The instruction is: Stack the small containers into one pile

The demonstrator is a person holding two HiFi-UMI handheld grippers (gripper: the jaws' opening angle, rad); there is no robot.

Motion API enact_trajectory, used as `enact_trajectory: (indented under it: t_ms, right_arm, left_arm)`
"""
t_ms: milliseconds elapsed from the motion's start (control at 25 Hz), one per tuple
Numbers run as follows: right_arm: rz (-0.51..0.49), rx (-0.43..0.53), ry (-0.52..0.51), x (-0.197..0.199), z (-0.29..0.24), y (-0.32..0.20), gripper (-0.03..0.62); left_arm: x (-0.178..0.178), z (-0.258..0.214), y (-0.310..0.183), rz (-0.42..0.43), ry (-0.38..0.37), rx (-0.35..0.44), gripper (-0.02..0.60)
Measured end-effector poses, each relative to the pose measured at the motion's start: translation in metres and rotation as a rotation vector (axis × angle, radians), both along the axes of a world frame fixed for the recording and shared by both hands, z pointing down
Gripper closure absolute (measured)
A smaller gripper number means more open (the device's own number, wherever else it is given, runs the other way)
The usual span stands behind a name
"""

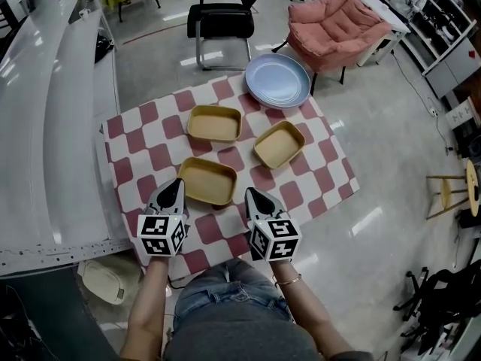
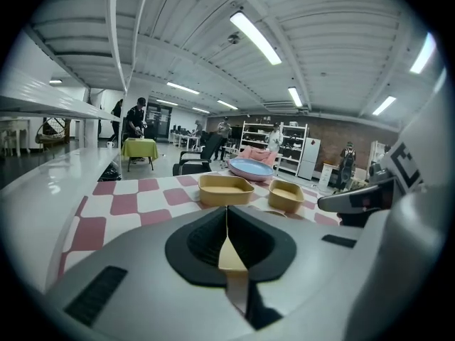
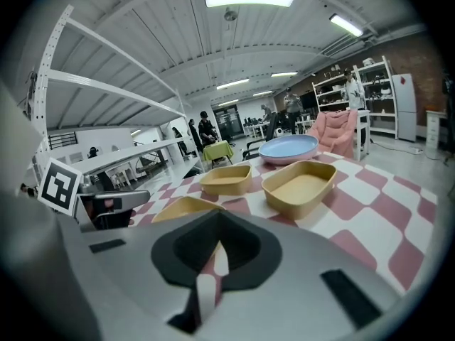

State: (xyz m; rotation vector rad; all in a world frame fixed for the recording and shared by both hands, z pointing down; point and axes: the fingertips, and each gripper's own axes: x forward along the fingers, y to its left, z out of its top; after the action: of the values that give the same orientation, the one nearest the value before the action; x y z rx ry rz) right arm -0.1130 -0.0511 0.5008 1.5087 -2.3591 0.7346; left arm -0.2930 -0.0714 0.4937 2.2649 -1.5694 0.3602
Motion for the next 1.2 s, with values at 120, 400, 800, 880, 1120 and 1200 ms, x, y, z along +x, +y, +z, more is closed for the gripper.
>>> enact_trajectory:
  t_ms: [120, 400, 800, 880, 1120, 1200]
  right_arm:
    - [-0.007, -0.008, -0.002, 0.0, 0.004, -0.004, 0.585]
    - [-0.02, -0.035, -0.003, 0.0, 0.014, -0.006, 0.585]
    - [-0.025, -0.066, 0.001, -0.004, 0.025, -0.014, 0.585]
    - [-0.021, -0.074, 0.0, -0.004, 0.028, -0.015, 0.585]
    - [-0.008, -0.095, 0.005, 0.001, 0.034, -0.016, 0.585]
    - [-0.006, -0.098, 0.007, 0.003, 0.035, -0.016, 0.584]
  left_arm:
    - [-0.007, 0.006, -0.006, -0.01, -0.012, -0.01, 0.563]
    - [-0.018, 0.022, -0.016, -0.034, -0.016, -0.058, 0.529]
    - [-0.021, 0.051, -0.032, -0.022, -0.031, -0.159, 0.479]
    - [-0.02, 0.057, -0.034, -0.017, -0.031, -0.177, 0.476]
    - [-0.016, 0.067, -0.038, 0.0, -0.038, -0.215, 0.48]
    - [-0.015, 0.07, -0.038, 0.002, -0.038, -0.226, 0.485]
